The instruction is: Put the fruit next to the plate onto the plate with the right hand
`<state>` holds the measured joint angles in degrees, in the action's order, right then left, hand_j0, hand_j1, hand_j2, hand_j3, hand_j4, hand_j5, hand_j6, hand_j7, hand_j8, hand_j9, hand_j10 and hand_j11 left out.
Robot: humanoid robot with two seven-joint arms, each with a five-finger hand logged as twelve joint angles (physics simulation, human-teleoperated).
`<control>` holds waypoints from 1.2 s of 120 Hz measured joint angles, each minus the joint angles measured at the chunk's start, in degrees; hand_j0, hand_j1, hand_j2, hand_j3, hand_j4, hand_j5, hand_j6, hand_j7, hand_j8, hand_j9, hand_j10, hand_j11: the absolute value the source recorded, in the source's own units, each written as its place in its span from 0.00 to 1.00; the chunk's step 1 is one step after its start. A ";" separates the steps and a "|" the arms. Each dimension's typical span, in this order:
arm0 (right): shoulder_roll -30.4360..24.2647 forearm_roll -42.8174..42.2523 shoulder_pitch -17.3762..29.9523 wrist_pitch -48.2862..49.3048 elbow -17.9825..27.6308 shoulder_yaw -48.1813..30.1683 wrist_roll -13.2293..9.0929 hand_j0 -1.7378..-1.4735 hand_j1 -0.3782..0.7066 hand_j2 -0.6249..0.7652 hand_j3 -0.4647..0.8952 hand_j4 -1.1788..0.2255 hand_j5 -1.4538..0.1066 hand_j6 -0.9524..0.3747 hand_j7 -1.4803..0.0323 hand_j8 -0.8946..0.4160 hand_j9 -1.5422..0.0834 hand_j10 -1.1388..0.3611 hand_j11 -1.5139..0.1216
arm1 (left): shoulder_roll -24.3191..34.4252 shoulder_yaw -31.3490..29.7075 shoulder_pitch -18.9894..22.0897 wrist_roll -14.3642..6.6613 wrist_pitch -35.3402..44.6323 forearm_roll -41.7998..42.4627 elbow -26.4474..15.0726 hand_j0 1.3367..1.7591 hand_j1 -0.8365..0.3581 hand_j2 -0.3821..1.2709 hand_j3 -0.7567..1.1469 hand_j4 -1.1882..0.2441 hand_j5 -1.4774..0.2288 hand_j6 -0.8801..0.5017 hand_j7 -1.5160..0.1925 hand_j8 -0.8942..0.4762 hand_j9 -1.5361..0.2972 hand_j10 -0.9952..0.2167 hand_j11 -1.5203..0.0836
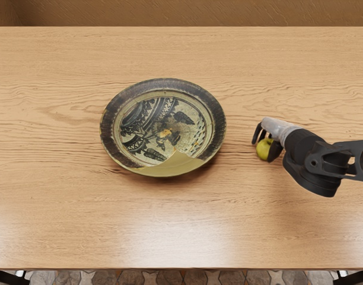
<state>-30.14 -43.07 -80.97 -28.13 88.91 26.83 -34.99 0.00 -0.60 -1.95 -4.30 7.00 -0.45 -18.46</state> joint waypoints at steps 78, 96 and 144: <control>-2.47 1.74 -2.55 5.29 -0.36 -6.97 0.07 0.31 0.57 0.73 0.34 0.36 0.34 0.32 0.39 0.32 0.38 0.31 0.36 | 0.00 -0.01 -0.06 0.00 0.01 0.00 0.00 0.76 0.99 0.23 0.40 0.83 0.87 0.64 0.89 0.65 0.84 0.82 0.95; -2.51 4.10 -6.69 7.68 -0.24 -7.80 0.07 0.31 0.59 0.76 0.34 0.36 0.34 0.32 0.38 0.32 0.38 0.31 0.36 | 0.00 -0.01 -0.06 0.00 0.00 0.00 0.00 0.76 0.99 0.23 0.40 0.83 0.87 0.64 0.89 0.65 0.84 0.82 0.95; 2.06 10.21 -16.81 10.16 -0.12 -8.84 0.04 0.30 0.65 0.86 0.34 0.36 0.33 0.34 0.38 0.33 0.38 0.32 0.36 | 0.00 -0.01 0.01 0.00 0.00 0.00 0.00 0.76 0.99 0.23 0.40 0.83 0.87 0.64 0.89 0.65 0.84 0.82 0.95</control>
<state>-28.09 -32.86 -97.78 -17.97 88.79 17.99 -34.95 0.00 -0.61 -1.93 -4.31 7.00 -0.44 -18.46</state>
